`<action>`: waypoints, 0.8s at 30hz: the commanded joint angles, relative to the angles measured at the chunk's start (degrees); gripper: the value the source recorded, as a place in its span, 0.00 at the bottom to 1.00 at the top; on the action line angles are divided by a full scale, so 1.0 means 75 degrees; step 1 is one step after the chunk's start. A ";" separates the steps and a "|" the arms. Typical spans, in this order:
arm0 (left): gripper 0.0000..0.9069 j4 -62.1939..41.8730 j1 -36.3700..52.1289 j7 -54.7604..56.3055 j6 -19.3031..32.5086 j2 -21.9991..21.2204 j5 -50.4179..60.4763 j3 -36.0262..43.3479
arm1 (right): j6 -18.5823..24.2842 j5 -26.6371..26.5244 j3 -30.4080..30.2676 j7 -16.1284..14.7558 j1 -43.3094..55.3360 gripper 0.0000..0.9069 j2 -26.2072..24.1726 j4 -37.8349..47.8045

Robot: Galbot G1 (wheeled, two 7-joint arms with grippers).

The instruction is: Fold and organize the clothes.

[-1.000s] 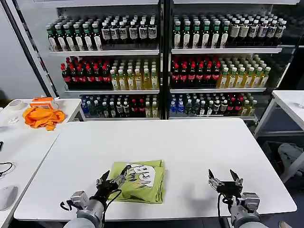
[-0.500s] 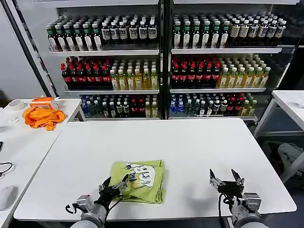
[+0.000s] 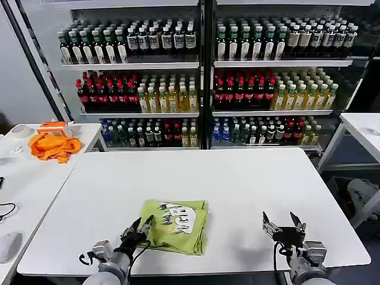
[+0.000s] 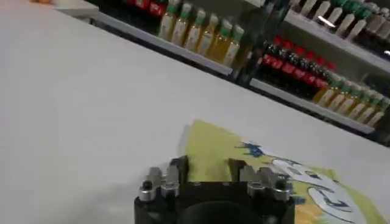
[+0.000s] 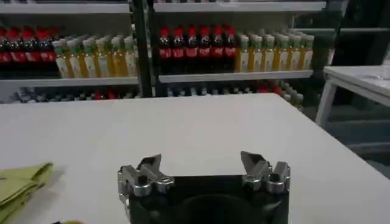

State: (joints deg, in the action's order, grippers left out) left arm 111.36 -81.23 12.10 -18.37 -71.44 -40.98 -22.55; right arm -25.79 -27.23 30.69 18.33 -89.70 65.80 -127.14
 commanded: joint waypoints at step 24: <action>0.88 -0.0308 0.0419 -0.0406 -0.1082 0.0107 -0.1591 0.0250 | -0.0012 0.0012 0.0103 -0.0012 -0.0091 1.00 0.0016 -0.0041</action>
State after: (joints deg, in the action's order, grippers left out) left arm 109.74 -78.39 9.33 -23.17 -70.46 -45.66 -20.98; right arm -25.87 -27.11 31.34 18.26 -90.25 65.94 -127.31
